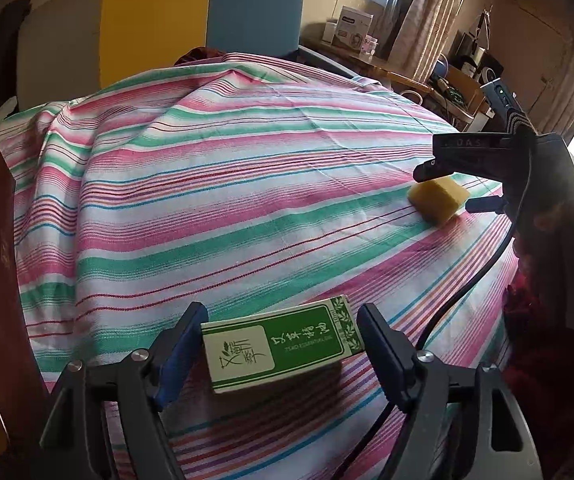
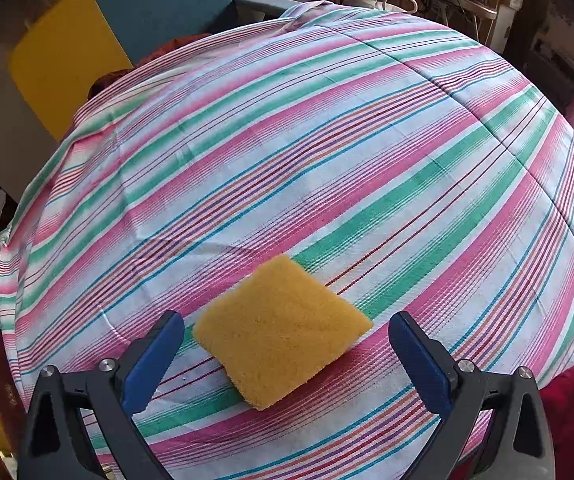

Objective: Organize objects
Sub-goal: 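Grasp the yellow sponge with the right gripper while the left holds the green box, then carry the green box into the tray and release it with the left gripper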

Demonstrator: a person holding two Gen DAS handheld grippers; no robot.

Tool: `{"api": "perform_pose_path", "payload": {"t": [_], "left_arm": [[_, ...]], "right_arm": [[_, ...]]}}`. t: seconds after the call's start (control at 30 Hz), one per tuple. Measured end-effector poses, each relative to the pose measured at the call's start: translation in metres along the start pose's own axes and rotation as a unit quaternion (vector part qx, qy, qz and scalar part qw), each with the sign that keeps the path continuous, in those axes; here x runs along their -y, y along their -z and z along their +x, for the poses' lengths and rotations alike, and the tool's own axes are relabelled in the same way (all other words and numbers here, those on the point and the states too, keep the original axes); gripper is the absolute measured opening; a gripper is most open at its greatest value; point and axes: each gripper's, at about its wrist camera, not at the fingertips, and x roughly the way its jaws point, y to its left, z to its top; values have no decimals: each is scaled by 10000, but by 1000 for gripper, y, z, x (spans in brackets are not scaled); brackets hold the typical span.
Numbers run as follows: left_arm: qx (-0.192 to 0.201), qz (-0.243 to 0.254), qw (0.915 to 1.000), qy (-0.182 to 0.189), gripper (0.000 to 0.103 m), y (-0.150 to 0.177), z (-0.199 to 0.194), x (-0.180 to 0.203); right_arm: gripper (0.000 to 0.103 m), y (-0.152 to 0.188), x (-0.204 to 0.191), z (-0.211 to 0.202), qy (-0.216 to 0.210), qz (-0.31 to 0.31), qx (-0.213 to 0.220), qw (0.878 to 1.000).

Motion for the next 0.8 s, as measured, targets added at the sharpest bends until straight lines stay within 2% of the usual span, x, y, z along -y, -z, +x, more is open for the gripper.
{"api": "perform_pose_path", "payload": {"t": [0.03,0.1,0.27,0.8], "left_arm": [[-2,-32,10000,12,78,1,0,-1],[-12,-71,10000,27,79,1,1,-2],[34,-88,10000,24,79,2,0,-2],[122,-70,9999,71,79,4,-2,-3]], "right_arm": [[100,0,0,1,15,-52,-20,10000],[79,1,-3,4,-19,-139,-107,9998],[76,3,-3,6,30,-347,-143,9993],[75,5,-8,2,71,-389,-186,9990]]}}
